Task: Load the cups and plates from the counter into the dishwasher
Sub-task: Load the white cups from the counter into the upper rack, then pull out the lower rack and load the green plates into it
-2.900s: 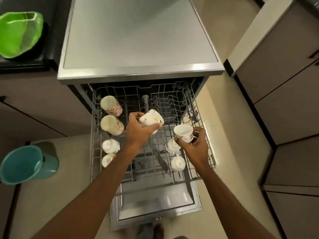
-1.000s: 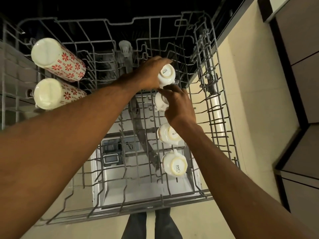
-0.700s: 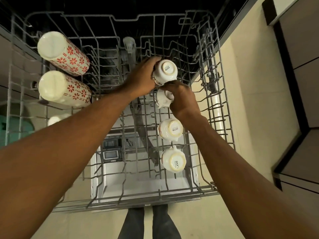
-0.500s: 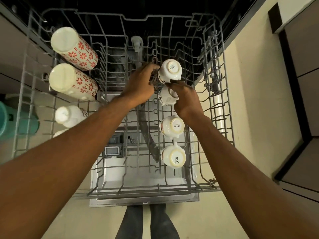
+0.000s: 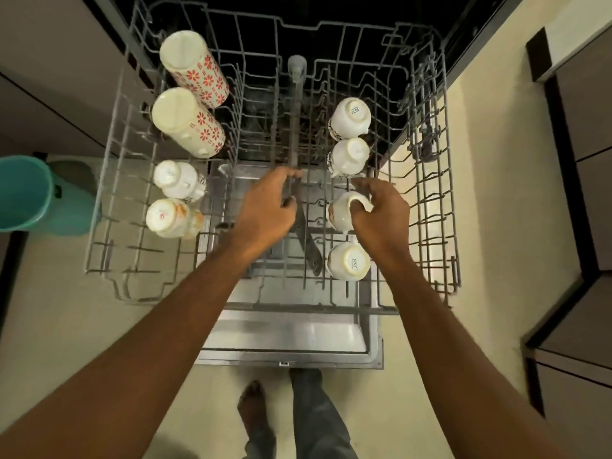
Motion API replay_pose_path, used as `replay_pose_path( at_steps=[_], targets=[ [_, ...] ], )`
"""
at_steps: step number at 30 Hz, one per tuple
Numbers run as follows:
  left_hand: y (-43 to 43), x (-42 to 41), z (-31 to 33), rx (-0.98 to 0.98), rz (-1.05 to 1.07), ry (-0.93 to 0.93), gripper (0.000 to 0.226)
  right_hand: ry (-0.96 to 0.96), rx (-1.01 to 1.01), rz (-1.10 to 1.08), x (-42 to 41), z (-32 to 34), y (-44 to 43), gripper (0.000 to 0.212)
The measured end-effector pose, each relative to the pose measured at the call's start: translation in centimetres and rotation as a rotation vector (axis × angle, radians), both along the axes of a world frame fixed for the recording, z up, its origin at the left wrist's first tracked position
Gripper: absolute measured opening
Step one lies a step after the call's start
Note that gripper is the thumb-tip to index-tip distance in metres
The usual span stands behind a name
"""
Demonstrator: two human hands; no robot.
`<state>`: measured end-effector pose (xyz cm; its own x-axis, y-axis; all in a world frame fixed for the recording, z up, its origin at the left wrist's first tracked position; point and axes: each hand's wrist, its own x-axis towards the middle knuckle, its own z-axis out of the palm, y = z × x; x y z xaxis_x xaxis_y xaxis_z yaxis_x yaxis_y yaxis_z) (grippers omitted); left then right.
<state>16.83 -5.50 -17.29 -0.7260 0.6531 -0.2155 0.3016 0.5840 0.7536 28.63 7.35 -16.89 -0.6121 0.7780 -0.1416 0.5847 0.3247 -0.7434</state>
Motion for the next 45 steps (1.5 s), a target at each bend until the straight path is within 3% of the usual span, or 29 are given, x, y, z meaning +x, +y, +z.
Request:
replay_pose_path(
  at_steps=[4,9,13,15,18,21,23,25,27,31,35,45],
  targets=[
    [-4.0,2.0,-0.8,0.087,0.12,-0.089,0.045,0.072,-0.123,-0.1,2.5,0.5,-4.5,0.037],
    [-9.0,5.1,-1.0,0.168,0.227,-0.051,0.04,0.188,-0.215,-0.2,5.8,0.7,-10.3,0.034],
    [-12.3,8.5,-0.1,0.196,0.296,-0.069,0.031,0.261,-0.298,-0.339,8.3,1.2,-14.3,0.015],
    [-13.7,10.4,0.5,0.192,0.4,-0.116,0.025,0.27,-0.36,-0.449,9.5,1.4,-16.1,0.005],
    [-14.3,12.7,1.0,0.265,0.607,-0.214,0.021,0.233,-0.54,-0.615,11.0,0.6,-17.6,0.007],
    [-13.9,13.5,0.5,0.363,0.899,-0.456,0.016,0.288,-0.823,-0.772,11.4,-0.1,-17.6,0.008],
    [-13.5,13.3,0.3,0.359,1.108,-0.702,0.019,0.375,-1.018,-0.827,11.2,-0.3,-17.1,0.027],
    [-13.0,12.7,0.2,0.376,1.172,-0.947,0.043,0.447,-1.125,-0.848,10.8,-0.6,-16.3,0.041],
    [-12.4,11.8,-0.3,0.448,1.171,-1.063,0.06,0.525,-1.166,-0.867,10.3,-0.8,-15.6,0.049],
    [-10.6,10.2,-1.6,0.661,1.284,-1.13,0.052,0.608,-1.195,-0.896,9.4,-0.9,-14.2,0.037],
    [-9.4,10.7,-1.7,0.665,1.346,-1.083,0.029,0.618,-1.198,-0.923,8.5,-1.0,-12.9,0.011],
    [-4.9,4.1,-2.4,0.612,1.184,-0.972,0.032,0.623,-1.183,-0.851,2.4,-0.7,-7.2,0.024]
  ],
)
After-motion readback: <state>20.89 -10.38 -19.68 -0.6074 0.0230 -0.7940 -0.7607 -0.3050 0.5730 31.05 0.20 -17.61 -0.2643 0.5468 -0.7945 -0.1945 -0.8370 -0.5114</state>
